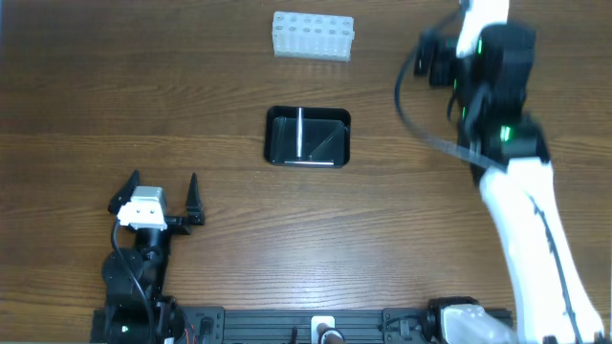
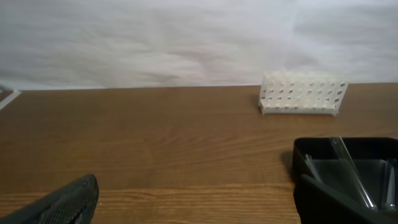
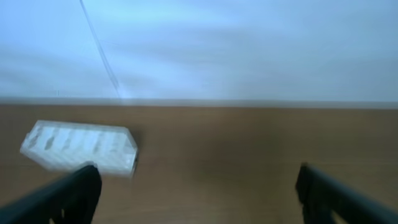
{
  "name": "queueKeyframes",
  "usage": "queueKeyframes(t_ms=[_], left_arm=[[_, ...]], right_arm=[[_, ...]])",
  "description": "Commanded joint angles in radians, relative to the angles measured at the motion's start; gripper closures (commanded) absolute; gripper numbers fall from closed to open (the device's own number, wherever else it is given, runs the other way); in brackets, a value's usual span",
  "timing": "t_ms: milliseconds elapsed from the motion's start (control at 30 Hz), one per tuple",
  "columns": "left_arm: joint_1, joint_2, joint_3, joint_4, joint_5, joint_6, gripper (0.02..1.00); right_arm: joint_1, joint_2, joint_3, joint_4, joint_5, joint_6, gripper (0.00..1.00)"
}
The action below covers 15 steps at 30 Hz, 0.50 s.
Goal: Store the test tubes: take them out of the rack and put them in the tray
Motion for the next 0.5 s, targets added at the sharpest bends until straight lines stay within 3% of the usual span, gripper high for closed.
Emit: queueKeyframes(t_ms=[33, 200, 500], left_arm=[[0.005, -0.005, -0.005, -0.003, 0.01, 0.014, 0.018], [0.005, -0.005, -0.005, -0.003, 0.01, 0.014, 0.018], [0.005, -0.005, -0.005, -0.003, 0.01, 0.014, 0.02]], right_arm=[[-0.006, -0.268, -0.31, 0.104, 0.052, -0.018, 0.009], [-0.006, -0.602, -0.658, 0.193, 0.052, -0.018, 0.009], [0.003, -0.951, -0.973, 0.2, 0.035, 0.013, 0.009]])
